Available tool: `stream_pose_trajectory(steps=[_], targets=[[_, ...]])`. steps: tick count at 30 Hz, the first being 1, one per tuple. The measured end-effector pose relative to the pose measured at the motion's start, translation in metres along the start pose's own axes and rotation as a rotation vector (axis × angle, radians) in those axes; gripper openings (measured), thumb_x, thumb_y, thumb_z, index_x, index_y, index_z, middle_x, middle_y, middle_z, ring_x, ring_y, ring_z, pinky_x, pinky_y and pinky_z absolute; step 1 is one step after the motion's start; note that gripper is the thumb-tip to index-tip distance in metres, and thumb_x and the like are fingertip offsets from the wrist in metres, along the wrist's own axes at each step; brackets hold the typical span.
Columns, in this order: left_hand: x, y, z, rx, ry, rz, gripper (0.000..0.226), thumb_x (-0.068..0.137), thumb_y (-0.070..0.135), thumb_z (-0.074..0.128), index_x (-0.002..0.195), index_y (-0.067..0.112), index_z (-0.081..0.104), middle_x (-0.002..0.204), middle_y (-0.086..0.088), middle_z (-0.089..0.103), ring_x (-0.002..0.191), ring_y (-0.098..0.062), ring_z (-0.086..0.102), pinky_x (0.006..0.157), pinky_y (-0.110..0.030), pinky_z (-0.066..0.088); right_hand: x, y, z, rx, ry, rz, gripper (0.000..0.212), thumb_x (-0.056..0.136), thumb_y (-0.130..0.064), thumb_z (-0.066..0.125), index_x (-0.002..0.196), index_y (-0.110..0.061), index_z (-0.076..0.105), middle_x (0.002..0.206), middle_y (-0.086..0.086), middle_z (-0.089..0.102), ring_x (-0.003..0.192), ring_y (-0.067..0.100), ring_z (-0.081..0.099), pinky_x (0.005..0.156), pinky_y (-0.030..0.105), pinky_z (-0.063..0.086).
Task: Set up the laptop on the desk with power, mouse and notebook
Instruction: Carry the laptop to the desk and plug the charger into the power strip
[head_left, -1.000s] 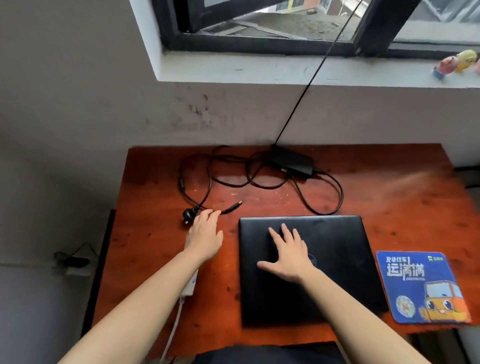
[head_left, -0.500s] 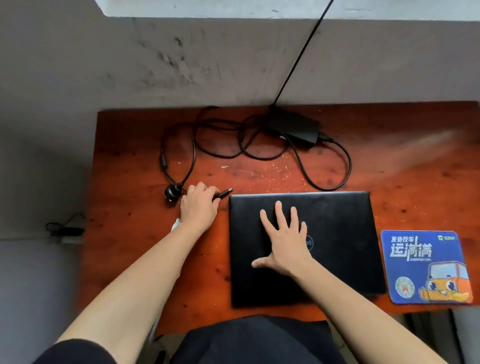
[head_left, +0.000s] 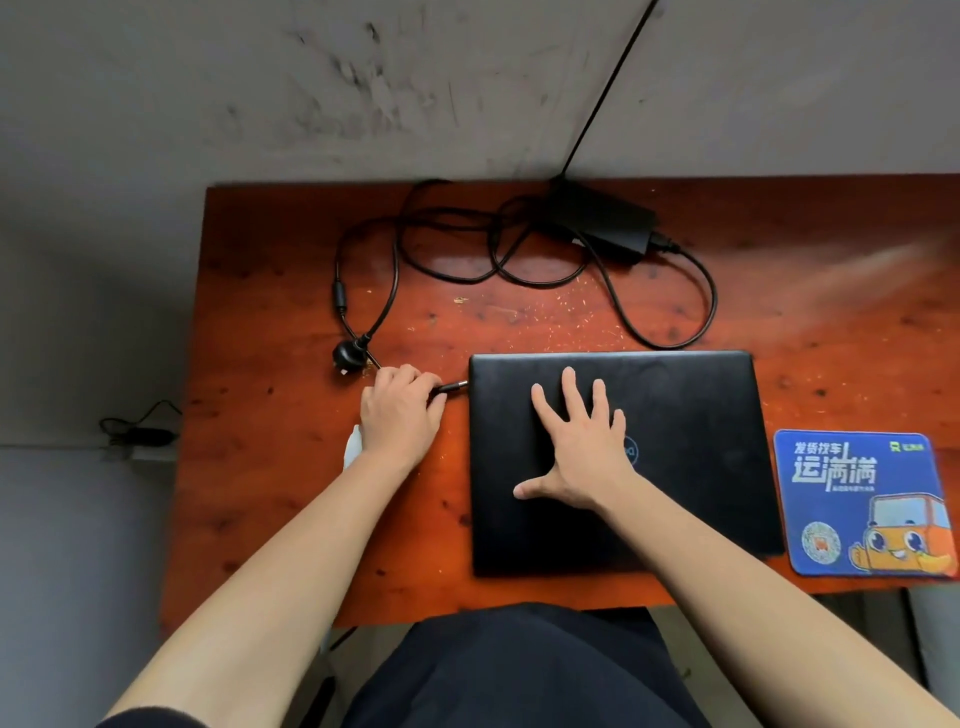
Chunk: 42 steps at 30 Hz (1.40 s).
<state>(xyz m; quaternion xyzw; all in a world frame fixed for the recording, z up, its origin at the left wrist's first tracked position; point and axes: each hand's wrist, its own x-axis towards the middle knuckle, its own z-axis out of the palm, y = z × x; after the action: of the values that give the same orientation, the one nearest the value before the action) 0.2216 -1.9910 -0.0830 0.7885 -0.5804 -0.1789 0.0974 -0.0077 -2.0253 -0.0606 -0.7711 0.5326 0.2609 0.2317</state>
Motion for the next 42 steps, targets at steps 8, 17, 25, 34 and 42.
stream_pose_trajectory(steps=[8,17,25,34,42], targets=[[0.009,-0.005,0.006,-0.101,0.023,0.108,0.018,0.092,0.020,0.067,0.108,0.015,0.076,0.096,-0.003,0.068,0.097,-0.026,0.055,0.079,-0.040,0.046,-0.001,0.001,0.000,0.001,-0.011,-0.009,0.139,0.057,-0.082,0.072,0.156,-0.036,-0.014,0.162,0.006,-0.031,0.147,0.046,-0.021,0.117,0.068,0.007],[0.018,-0.001,0.007,-0.127,0.039,0.144,0.017,0.091,0.017,0.069,0.106,0.014,0.076,0.099,-0.002,0.071,0.101,-0.026,0.055,0.085,-0.040,0.044,0.000,0.001,0.001,0.004,-0.013,-0.011,0.139,0.058,-0.081,0.072,0.156,-0.034,-0.016,0.161,0.009,-0.033,0.146,0.048,-0.025,0.116,0.069,0.005],[0.023,0.003,0.005,-0.150,-0.052,0.067,0.018,0.091,0.025,0.069,0.107,0.025,0.076,0.120,0.003,0.068,0.118,-0.021,0.048,0.096,-0.036,0.040,0.000,0.001,0.002,0.012,-0.021,-0.009,0.139,0.059,-0.081,0.072,0.155,-0.034,-0.017,0.160,0.008,-0.035,0.145,0.048,-0.026,0.116,0.069,0.004],[0.022,0.040,-0.001,-0.993,0.105,-1.052,0.025,0.089,0.042,0.062,0.084,0.019,0.056,0.089,-0.002,0.068,0.073,-0.017,0.068,0.065,-0.027,0.054,0.002,0.001,0.005,0.033,-0.004,-0.018,0.140,0.058,-0.080,0.073,0.155,-0.035,-0.017,0.160,0.008,-0.034,0.145,0.047,-0.027,0.116,0.069,0.003],[0.036,0.023,-0.008,-1.175,0.050,-1.283,0.018,0.087,0.015,0.074,0.080,0.005,0.061,0.078,-0.008,0.073,0.056,-0.013,0.072,0.046,-0.023,0.056,0.003,0.000,0.006,0.043,-0.004,-0.018,0.140,0.060,-0.078,0.074,0.154,-0.035,-0.019,0.159,0.009,-0.037,0.144,0.047,-0.029,0.116,0.069,0.000]])
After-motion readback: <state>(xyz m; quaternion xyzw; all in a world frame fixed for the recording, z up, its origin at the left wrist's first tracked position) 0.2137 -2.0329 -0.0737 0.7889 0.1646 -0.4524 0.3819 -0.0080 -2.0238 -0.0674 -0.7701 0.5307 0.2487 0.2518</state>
